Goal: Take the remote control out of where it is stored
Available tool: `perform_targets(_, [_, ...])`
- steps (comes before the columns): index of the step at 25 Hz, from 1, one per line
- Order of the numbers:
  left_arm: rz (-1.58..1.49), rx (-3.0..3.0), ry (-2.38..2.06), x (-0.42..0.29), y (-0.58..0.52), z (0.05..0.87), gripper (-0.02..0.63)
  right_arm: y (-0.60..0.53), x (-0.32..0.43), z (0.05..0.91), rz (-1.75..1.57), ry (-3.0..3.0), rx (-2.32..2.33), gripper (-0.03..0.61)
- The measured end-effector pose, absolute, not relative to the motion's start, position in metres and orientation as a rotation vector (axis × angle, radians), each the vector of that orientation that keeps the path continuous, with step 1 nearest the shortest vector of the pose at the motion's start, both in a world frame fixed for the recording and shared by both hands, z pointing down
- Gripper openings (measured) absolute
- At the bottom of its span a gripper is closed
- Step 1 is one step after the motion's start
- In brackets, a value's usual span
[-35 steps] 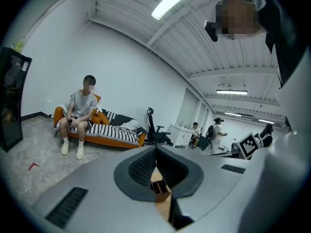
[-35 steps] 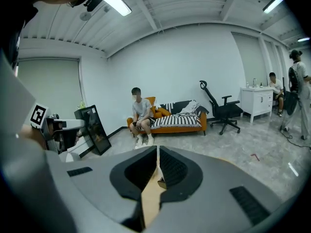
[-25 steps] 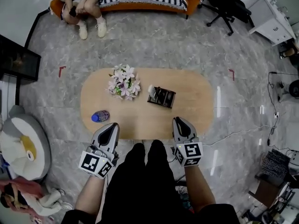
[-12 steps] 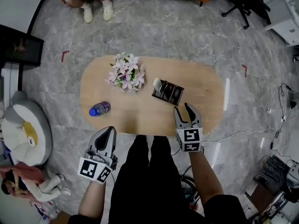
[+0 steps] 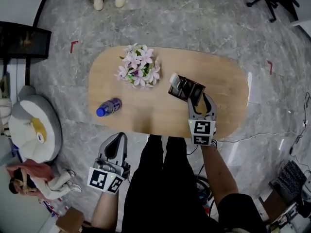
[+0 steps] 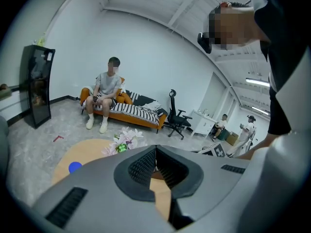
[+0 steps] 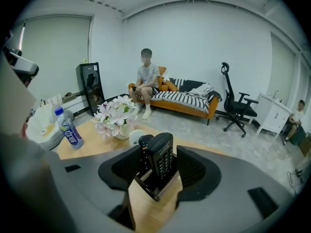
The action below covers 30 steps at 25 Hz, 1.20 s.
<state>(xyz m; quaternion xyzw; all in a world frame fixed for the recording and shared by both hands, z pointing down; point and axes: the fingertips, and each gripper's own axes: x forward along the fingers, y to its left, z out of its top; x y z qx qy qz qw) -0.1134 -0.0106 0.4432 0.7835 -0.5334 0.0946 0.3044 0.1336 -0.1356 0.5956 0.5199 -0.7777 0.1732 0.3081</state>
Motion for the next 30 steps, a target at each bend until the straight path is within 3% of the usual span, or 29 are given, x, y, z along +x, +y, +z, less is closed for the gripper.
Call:
perform_targets(24, [0.312,2.128,-1.343,-0.166,-0.002,0.448,0.008,-0.152,0.145,0.618,0.438,-1.678,1.864,0.208])
perform_targets(27, [0.314,2.146,-1.328,-0.17,0.002,0.445,0.008,-0.151,0.145,0.617,0.435,-1.664,1.857,0.126])
perform_targets(30, [0.305,2.149,-1.329,-0.176,0.005,0.443,0.008,-0.148,0.143,0.606,0.431,-1.657,1.874,0.114])
